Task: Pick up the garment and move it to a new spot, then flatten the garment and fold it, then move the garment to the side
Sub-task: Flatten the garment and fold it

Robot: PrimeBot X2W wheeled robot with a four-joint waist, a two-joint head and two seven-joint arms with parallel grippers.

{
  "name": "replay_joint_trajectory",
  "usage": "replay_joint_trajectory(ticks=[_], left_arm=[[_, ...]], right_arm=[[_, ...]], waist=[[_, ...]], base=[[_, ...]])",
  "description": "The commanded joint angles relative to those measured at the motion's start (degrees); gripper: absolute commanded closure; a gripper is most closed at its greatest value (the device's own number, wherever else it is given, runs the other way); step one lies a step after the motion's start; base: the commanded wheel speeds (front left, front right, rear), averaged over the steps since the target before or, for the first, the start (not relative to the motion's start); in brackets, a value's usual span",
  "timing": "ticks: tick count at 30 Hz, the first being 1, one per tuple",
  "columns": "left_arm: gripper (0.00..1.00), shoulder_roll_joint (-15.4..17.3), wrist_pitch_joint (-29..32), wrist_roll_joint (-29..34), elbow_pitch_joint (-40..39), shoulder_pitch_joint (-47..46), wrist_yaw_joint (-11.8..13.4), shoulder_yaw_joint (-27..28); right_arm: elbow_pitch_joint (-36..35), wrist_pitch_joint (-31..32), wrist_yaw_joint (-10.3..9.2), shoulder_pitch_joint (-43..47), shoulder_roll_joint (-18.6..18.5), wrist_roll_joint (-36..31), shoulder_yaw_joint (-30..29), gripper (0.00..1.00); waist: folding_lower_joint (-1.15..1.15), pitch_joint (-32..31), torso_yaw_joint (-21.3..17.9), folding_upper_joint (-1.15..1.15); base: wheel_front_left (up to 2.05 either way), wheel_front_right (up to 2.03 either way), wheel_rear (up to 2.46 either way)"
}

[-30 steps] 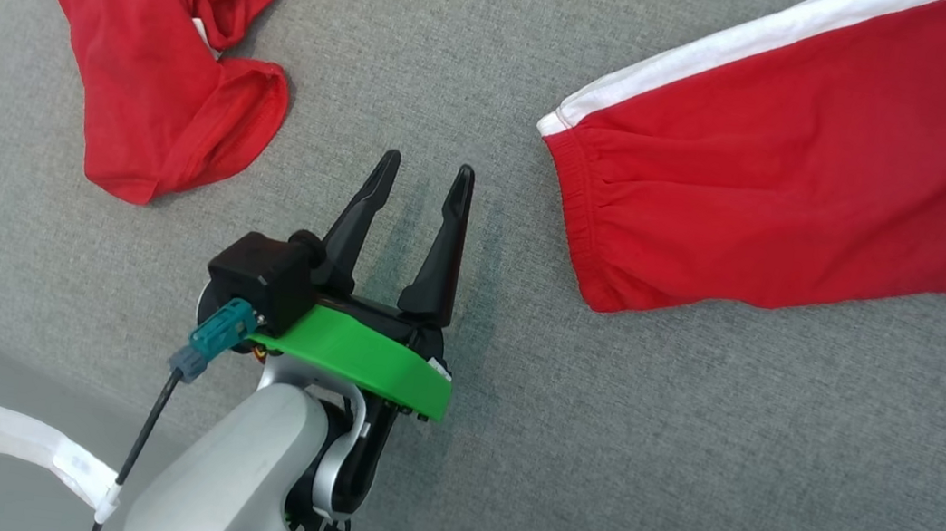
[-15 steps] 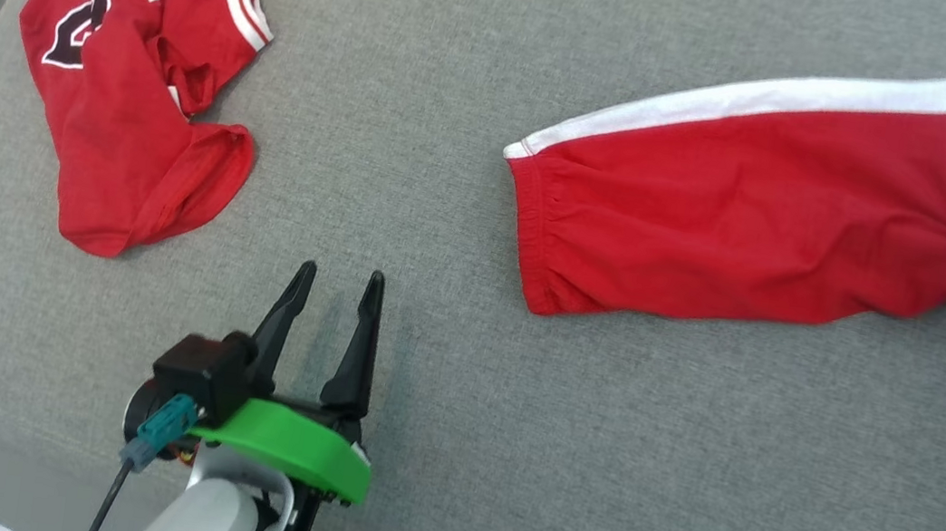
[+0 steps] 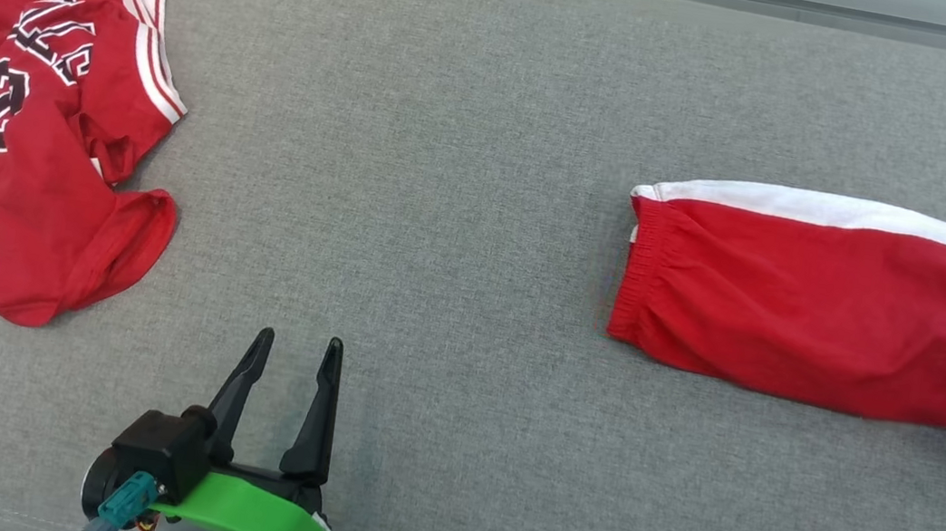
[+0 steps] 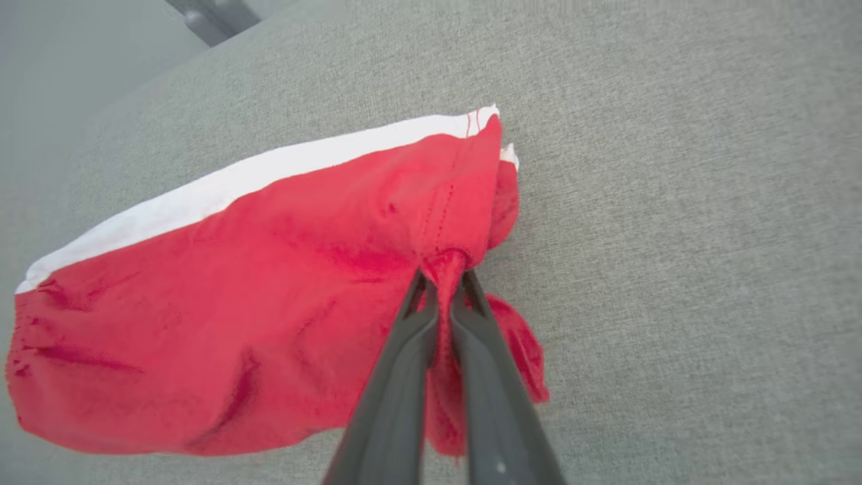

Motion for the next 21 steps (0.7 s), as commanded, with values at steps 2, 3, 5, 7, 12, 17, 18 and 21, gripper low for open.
replay_joint_trajectory(ticks=[2, 3, 5, 7, 12, 17, 18, 21], left_arm=[[0.0, -0.61, -0.01, 1.56, 0.11, 1.11, -0.73, 0.64], [0.0, -0.9, -0.01, 1.71, 0.22, 1.2, -1.04, 0.83], [0.0, -1.54, -0.01, 2.51, 0.36, 1.42, -1.57, 1.05], [0.0, -2.3, -0.01, 3.05, 0.73, 1.67, -2.15, 1.21], [0.0, -4.6, -0.02, 4.04, 2.44, 1.61, -3.97, 1.47], [0.0, -6.67, -0.01, 4.83, 4.73, 2.02, -5.7, 1.42], [0.0, -6.91, -0.01, 4.92, 5.09, 2.14, -5.98, 1.44], [0.0, -7.6, -0.01, 5.03, 6.02, 2.21, -6.7, 2.05]], right_arm=[[0.5, -1.77, 0.0, -2.18, -0.3, -1.42, -1.7, 1.0], [0.68, -2.07, 0.0, -2.54, -0.61, -1.87, -2.4, 1.0], [0.57, -2.48, 0.0, -3.66, -1.61, -2.77, -3.89, 1.0], [0.33, -2.44, 0.0, -4.6, -2.95, -2.85, -4.98, 1.0], [-2.12, -0.31, 0.01, -5.46, -6.0, -1.23, -0.68, 1.0], [-8.18, 3.99, 0.0, -2.24, -6.85, 3.2, 12.42, 1.0], [-9.39, 5.0, 0.0, -1.66, -6.57, 4.1, 14.84, 1.0], [-12.62, 7.46, 0.0, -0.04, -6.73, 5.78, 22.02, 1.0]], waist=[[0.0, 0.06, -0.25, 0.0], [0.0, 0.17, -0.19, 0.0], [0.0, 0.5, -0.01, 0.0], [0.0, 0.69, 0.29, 0.0], [0.0, 0.29, 1.65, 0.0], [0.0, -1.3, 3.27, 0.0], [0.0, -1.55, 3.46, 0.0], [0.0, -2.3, 4.02, 0.0]], base=[[0.0, 0.0, 0.0], [0.0, 0.0, 0.0], [0.0, 0.0, 0.0], [0.0, 0.0, 0.0], [0.0, 0.0, 0.0], [0.0, 0.0, 0.0], [0.0, 0.0, 0.0], [0.0, 0.0, 0.0]])
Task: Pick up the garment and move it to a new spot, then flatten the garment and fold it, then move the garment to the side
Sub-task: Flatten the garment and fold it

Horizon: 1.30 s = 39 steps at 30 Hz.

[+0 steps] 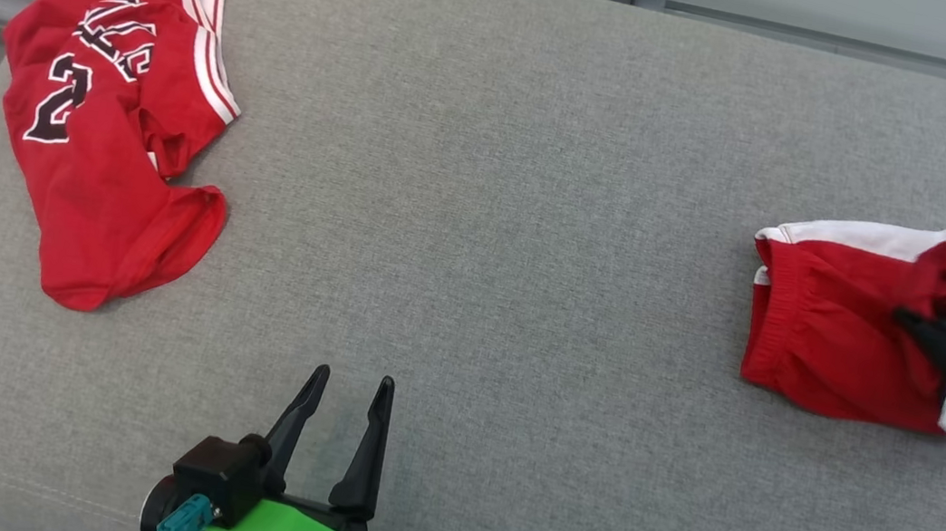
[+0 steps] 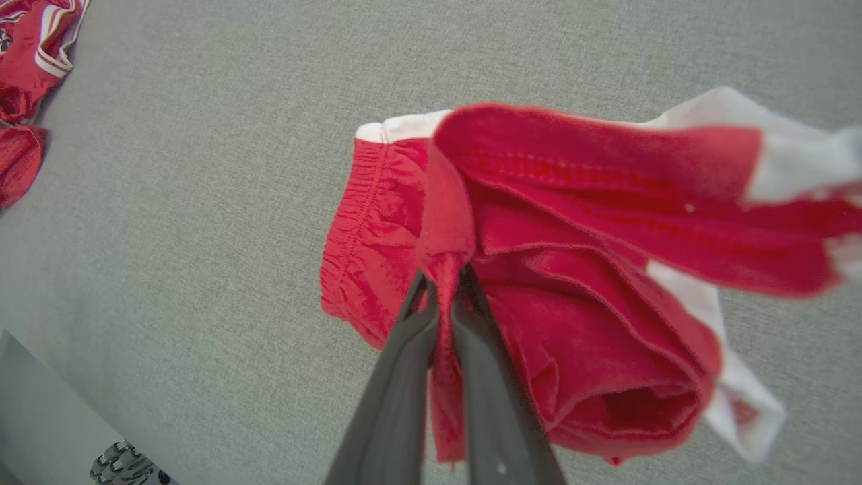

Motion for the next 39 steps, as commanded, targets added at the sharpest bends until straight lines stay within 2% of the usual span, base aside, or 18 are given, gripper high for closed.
replay_joint_trajectory(ticks=[1, 9, 17, 18, 19, 20, 21, 25, 29, 33, 36, 39], left_arm=[[0.0, -0.23, -0.01, 0.43, 0.39, 0.67, -0.35, 0.4], [0.0, -0.87, -0.01, 2.37, 0.9, 0.52, -1.47, 1.71], [0.0, -1.18, -0.01, 2.15, 1.3, 0.34, -2.06, 1.76], [0.0, -1.18, -0.01, 1.68, 1.32, 0.32, -2.01, 1.45], [0.0, -1.19, -0.01, 1.37, 1.32, 0.27, -1.85, 1.25], [0.0, -1.19, -0.01, 0.97, 1.39, 0.22, -1.6, 1.04], [0.0, -1.19, -0.01, 0.79, 1.41, 0.18, -1.52, 0.89], [0.0, -1.19, -0.01, 0.26, 1.56, 0.15, -1.03, 0.84], [0.0, -1.19, -0.01, 0.17, 1.99, -0.02, -0.88, 1.16], [0.0, -1.19, -0.01, 0.09, 2.32, -0.36, -0.56, 1.32], [0.0, -1.19, -0.01, 0.21, 2.58, 0.59, -0.26, 1.72], [0.0, -1.18, -0.01, 0.67, 2.65, 2.15, 0.11, 2.73]], right_arm=[[-0.73, 0.14, 0.0, 0.67, -0.37, 0.31, 1.3, 1.0], [1.52, -0.13, 0.0, -0.03, -1.36, -1.12, 7.36, 1.0], [5.43, -4.12, 0.01, -3.49, -1.13, -5.03, 11.45, 0.99], [5.96, -5.02, 0.01, -3.95, -0.9, -5.51, 11.95, 0.93], [6.51, -5.71, 0.0, -4.23, -0.85, -5.95, 12.28, 0.75], [7.02, -6.29, 0.01, -4.29, -0.8, -6.29, 13.21, 0.49], [7.31, -6.88, 0.0, -4.32, -0.65, -6.37, 13.65, 0.0], [7.2, -10.13, 0.01, -4.77, -0.51, -5.13, 16.75, 0.0], [6.35, -14.82, 0.0, -5.48, -2.3, -3.65, 22.75, 0.0], [6.56, -22.28, -0.01, -6.69, -4.43, -2.15, 29.75, 0.0], [6.88, -28.9, -0.01, -6.77, -4.34, -0.49, 32.06, 0.0], [5.99, -36.46, -0.01, -5.62, -5.55, -1.97, 33.31, 0.0]], waist=[[0.0, -0.89, 0.77, 0.0], [0.0, -1.9, 2.42, 0.0], [0.0, -1.16, 3.35, 0.0], [0.0, -1.06, 3.48, 0.0], [0.0, -1.0, 3.56, 0.0], [0.0, -0.99, 3.66, 0.0], [0.0, -1.0, 3.73, 0.0], [0.0, -1.02, 3.71, 0.0], [0.0, -1.3, 3.32, 0.0], [0.0, -1.97, 2.66, 0.0], [0.0, -3.35, 1.95, 0.0], [0.0, -5.34, 1.09, 0.0]], base=[[0.0, 0.0, 0.0], [0.0, 0.0, 0.0], [0.0, 0.0, 0.0], [0.0, 0.0, 0.0], [0.0, 0.0, 0.0], [0.0, 0.0, 0.0], [0.0, 0.0, 0.0], [0.0, 0.0, 0.0], [0.0, 0.0, 0.0], [0.0, 0.0, 0.0], [0.0, 0.0, 0.0], [0.0, 0.0, 0.0]])
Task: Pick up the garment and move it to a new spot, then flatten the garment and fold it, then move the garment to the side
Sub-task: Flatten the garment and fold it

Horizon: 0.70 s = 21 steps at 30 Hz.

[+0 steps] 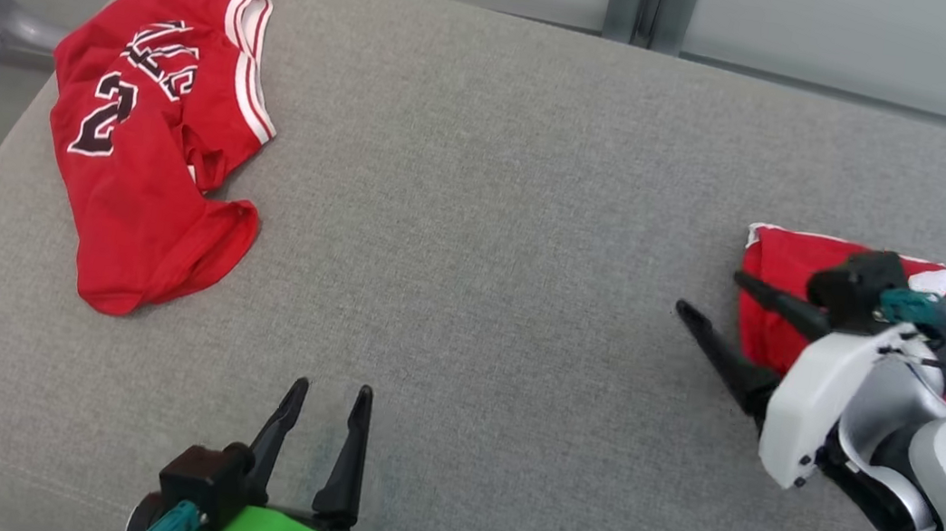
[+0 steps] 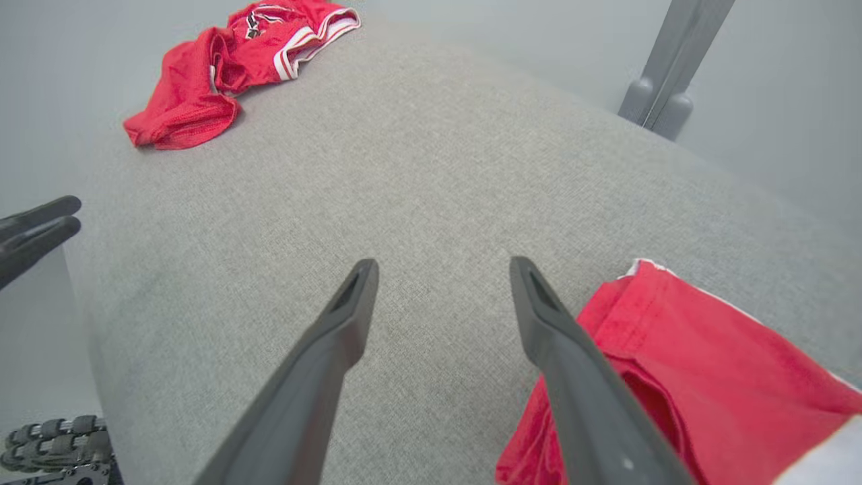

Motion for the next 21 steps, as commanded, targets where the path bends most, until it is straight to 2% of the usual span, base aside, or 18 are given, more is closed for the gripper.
replay_joint_trajectory(ticks=[1, 5, 10, 16, 21], left_arm=[[0.0, 0.04, -0.01, 0.43, -0.14, 2.02, 0.4, 0.73], [0.0, 0.03, -0.01, 1.52, -1.31, 4.66, 1.06, 3.06], [0.0, 0.04, -0.01, 3.73, -2.99, 8.17, 1.15, 5.78], [0.0, 0.04, -0.01, 6.79, -5.57, 10.64, 0.28, 9.45], [0.0, 0.04, -0.01, 8.04, -6.29, 11.53, -0.32, 11.8]], right_arm=[[-0.12, -3.76, -0.03, 1.29, -0.78, -1.79, -0.73, 0.0], [1.25, -17.07, -0.03, 5.91, -1.04, -8.91, -4.88, 0.0], [5.38, -29.98, -0.03, 15.19, 1.85, -16.51, -14.56, 0.0], [7.79, -34.02, -0.05, 24.3, 8.37, -23.56, -26.57, 0.0], [5.68, -34.01, -0.04, 29.96, 13.97, -27.38, -32.54, 0.0]], waist=[[0.0, -2.47, -1.43, 0.0], [0.0, -5.84, -3.42, 0.0], [0.0, -9.45, -5.5, 0.0], [0.0, -11.04, -6.51, 0.0], [0.0, -11.5, -6.6, 0.0]], base=[[0.0, 0.0, 0.0], [0.0, 0.0, 0.0], [0.0, 0.0, 0.0], [0.0, 0.0, 0.0], [0.0, 0.0, 0.0]])
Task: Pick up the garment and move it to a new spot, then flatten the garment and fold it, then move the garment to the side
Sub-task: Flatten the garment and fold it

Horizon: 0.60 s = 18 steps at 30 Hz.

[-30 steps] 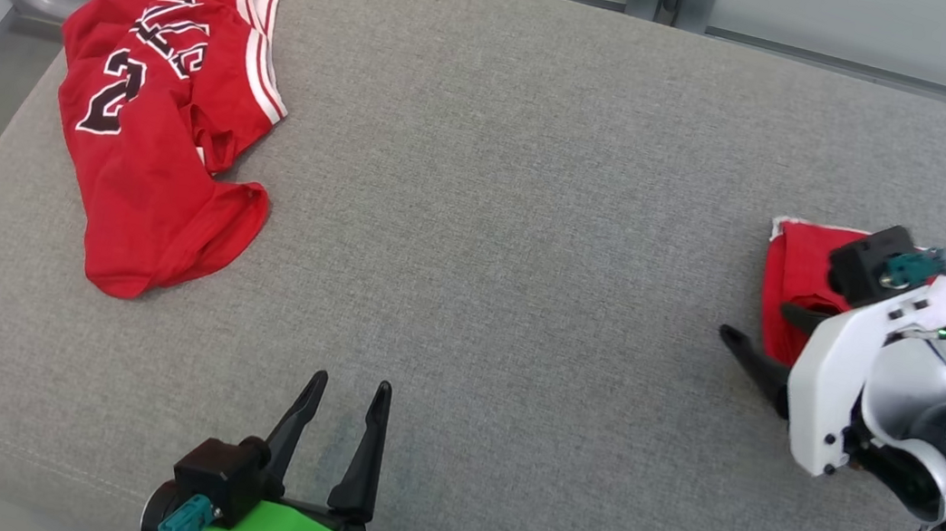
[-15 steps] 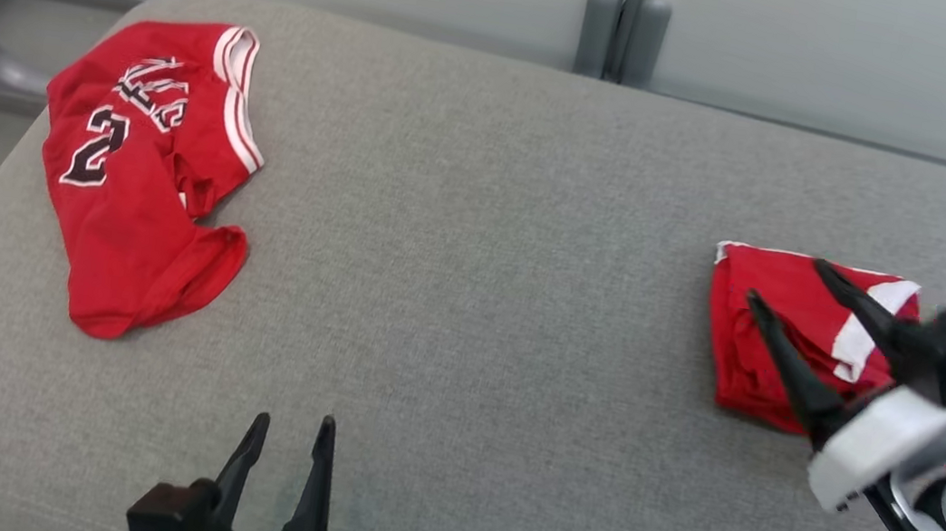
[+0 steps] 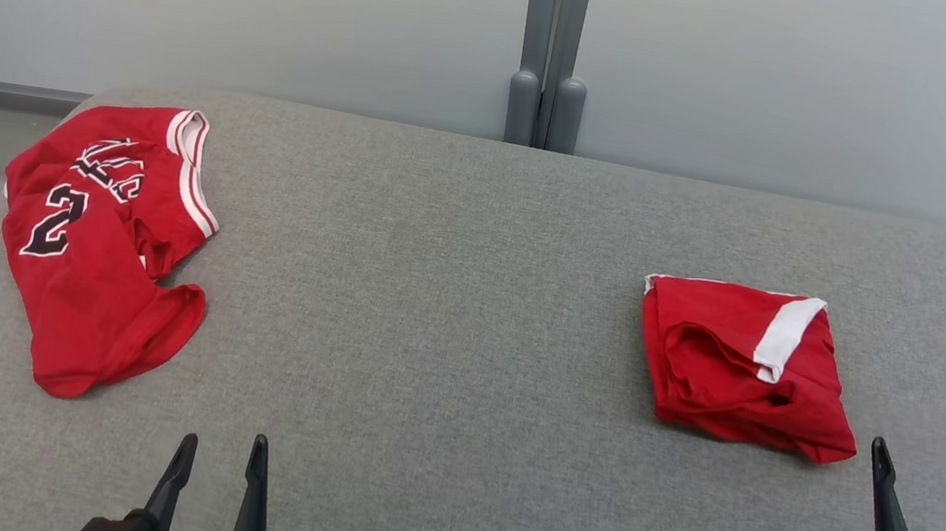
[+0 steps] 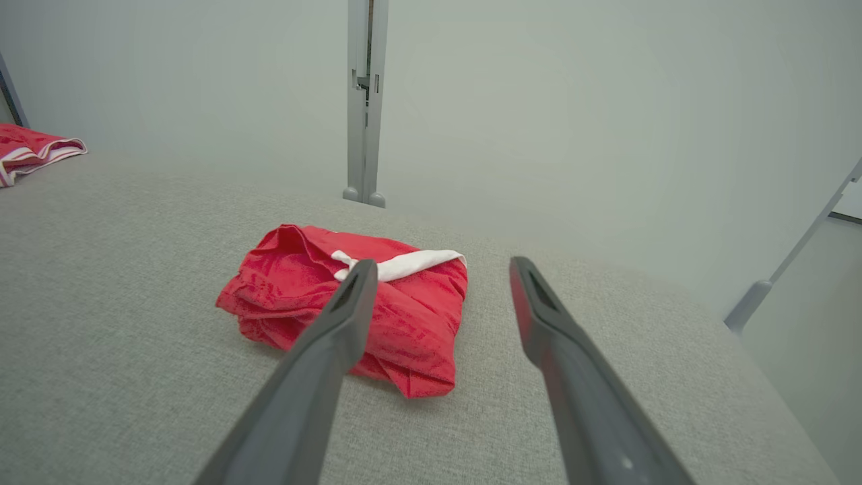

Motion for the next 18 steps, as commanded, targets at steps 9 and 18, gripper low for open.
replay_joint_trajectory(ticks=[9, 18], left_arm=[[0.0, 0.06, -0.01, 4.67, 0.43, 0.95, -2.2, 1.3], [0.0, 0.06, -0.01, 6.27, 0.43, -2.16, -3.9, 1.9]], right_arm=[[0.77, -0.24, -0.04, 3.48, 4.37, -2.02, -1.74, 0.0], [4.85, -0.11, -0.04, -5.43, 2.69, 3.8, -1.61, 1.0]], waist=[[0.0, -0.53, -0.48, 0.0], [0.0, 3.0, -1.46, 0.0]], base=[[0.0, 0.0, 0.0], [0.0, 0.0, 0.0]])
